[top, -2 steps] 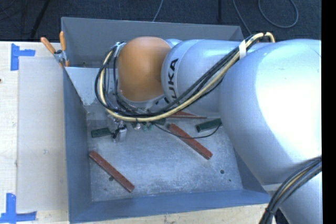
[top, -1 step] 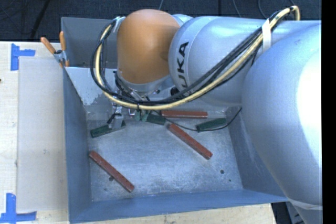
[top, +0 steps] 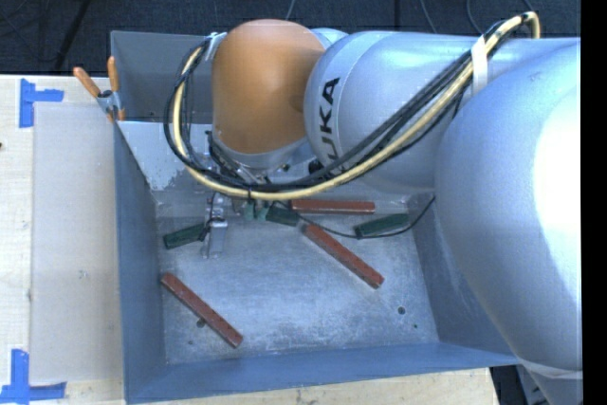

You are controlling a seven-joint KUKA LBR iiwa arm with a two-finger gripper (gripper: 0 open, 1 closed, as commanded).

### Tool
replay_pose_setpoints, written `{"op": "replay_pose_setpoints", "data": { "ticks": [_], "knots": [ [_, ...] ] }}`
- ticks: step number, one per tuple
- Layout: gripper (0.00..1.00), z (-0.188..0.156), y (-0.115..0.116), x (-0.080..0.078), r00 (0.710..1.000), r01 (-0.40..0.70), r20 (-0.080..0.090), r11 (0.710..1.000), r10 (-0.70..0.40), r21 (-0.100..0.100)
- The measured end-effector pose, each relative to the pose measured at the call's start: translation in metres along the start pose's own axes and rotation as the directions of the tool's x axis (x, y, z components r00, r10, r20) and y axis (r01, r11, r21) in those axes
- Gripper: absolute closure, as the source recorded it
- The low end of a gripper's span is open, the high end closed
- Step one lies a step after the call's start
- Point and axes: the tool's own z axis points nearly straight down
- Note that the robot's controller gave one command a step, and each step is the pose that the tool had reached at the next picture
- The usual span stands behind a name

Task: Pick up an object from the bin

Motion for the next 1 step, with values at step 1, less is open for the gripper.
{"op": "replay_pose_setpoints", "data": {
  "ticks": [1],
  "knots": [
    [0.00,0.1158,0.0072,-0.0190,0.983,-0.182,-0.008,0.983,0.182,0.004]
  ]
}}
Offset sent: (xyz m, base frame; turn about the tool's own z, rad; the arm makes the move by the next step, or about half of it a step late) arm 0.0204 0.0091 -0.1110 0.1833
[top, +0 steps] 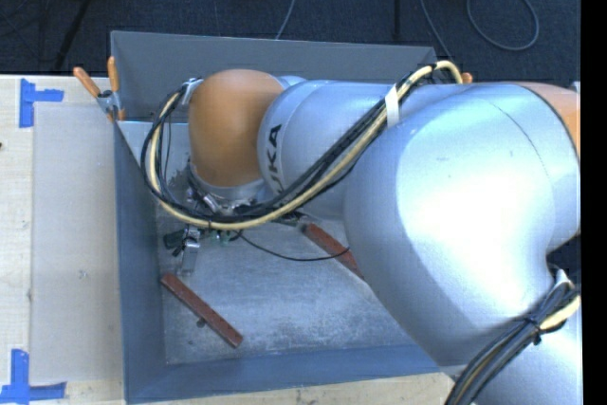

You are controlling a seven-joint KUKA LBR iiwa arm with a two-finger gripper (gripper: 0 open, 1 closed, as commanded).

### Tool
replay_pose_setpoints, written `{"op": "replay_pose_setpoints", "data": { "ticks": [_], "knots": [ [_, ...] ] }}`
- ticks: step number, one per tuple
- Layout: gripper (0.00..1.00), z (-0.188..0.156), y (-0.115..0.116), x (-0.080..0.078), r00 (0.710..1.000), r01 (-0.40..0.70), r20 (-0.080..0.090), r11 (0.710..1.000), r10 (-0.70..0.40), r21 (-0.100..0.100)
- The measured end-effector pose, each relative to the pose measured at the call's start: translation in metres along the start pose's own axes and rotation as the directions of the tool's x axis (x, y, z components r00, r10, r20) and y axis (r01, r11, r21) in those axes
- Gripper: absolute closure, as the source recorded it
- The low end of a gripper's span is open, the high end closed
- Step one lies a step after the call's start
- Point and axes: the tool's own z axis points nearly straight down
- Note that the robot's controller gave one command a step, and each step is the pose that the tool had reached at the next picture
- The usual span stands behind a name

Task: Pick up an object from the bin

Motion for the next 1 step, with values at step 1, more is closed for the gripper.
{"op": "replay_pose_setpoints", "data": {
  "ticks": [1],
  "knots": [
    [1.00,-0.0040,0.0004,-0.0017,1.000,-0.002,0.005,1.000,0.002,-0.003]
  ]
}}
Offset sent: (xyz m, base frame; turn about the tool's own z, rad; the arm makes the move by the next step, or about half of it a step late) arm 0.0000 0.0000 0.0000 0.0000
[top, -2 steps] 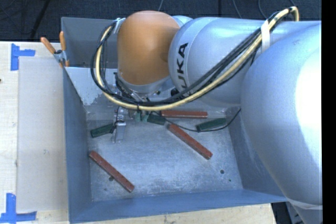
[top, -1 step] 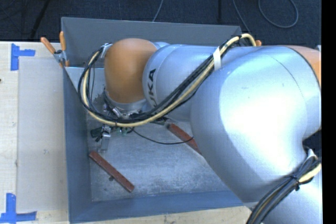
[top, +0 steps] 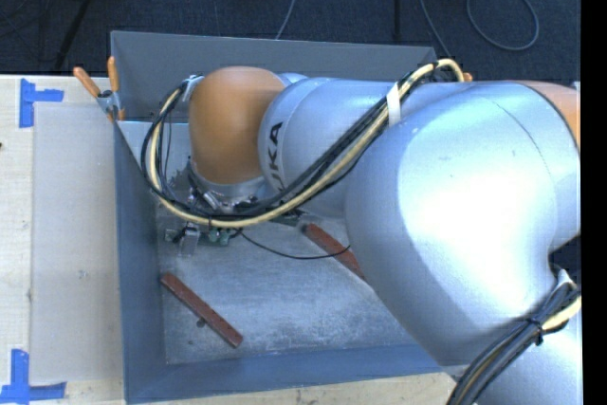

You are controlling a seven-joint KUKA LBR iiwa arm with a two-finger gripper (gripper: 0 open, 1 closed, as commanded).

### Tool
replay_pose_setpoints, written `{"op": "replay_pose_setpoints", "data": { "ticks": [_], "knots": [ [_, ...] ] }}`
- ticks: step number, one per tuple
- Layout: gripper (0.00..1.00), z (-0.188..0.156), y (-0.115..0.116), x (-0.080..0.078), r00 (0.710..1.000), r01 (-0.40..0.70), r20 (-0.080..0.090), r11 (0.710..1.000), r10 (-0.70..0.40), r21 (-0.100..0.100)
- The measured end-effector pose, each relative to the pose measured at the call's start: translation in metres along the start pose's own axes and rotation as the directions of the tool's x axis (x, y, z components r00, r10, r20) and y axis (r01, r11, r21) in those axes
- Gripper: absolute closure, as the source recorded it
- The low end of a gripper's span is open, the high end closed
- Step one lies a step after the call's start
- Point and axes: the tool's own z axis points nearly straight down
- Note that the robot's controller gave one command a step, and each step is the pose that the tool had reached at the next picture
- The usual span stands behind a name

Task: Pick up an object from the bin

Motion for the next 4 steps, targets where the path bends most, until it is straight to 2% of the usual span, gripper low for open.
{"op": "replay_pose_setpoints", "data": {
  "ticks": [1,2,3,4],
  "knots": [
    [1.00,-0.169,-0.007,0.016,0.999,-0.032,0.008,0.999,0.032,-0.005],
    [0.00,-0.163,-0.008,0.017,1.000,-0.031,0.002,1.000,0.031,0.000],
    [0.00,-0.043,-0.052,0.011,1.000,-0.025,-0.007,1.000,0.025,0.006],
    [0.00,0.002,-0.013,0.015,0.994,0.112,-0.003,0.994,-0.112,0.001]
  ]
}}
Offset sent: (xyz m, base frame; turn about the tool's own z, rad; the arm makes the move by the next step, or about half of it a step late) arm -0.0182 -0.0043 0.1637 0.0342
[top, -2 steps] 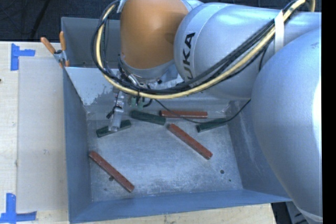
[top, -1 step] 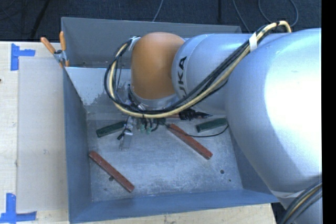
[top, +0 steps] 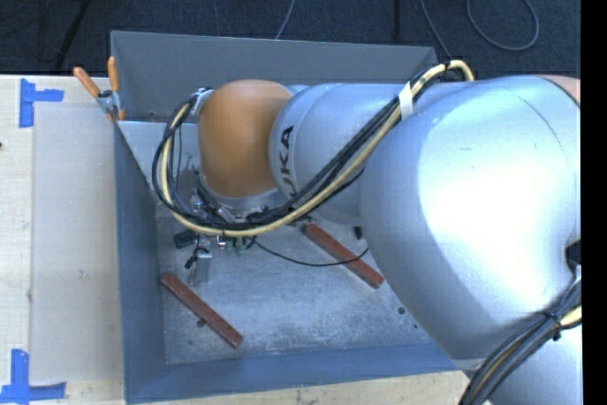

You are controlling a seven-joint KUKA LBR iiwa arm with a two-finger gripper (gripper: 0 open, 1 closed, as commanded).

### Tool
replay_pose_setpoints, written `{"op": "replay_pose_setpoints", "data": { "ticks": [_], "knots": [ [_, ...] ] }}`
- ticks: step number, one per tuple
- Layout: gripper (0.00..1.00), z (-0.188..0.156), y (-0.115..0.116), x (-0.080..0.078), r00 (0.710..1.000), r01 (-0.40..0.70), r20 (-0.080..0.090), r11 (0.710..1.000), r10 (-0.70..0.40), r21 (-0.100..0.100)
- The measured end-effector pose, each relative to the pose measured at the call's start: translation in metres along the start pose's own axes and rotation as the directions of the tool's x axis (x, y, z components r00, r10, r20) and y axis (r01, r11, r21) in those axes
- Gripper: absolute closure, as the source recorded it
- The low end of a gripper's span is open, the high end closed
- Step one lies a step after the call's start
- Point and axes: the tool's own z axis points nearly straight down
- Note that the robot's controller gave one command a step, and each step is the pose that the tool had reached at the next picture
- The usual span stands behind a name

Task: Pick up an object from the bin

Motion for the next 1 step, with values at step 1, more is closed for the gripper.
{"op": "replay_pose_setpoints", "data": {
  "ticks": [1],
  "knots": [
    [1.00,-0.0023,-0.0008,-0.0012,1.000,-0.004,0.003,1.000,0.004,-0.001]
  ]
}}
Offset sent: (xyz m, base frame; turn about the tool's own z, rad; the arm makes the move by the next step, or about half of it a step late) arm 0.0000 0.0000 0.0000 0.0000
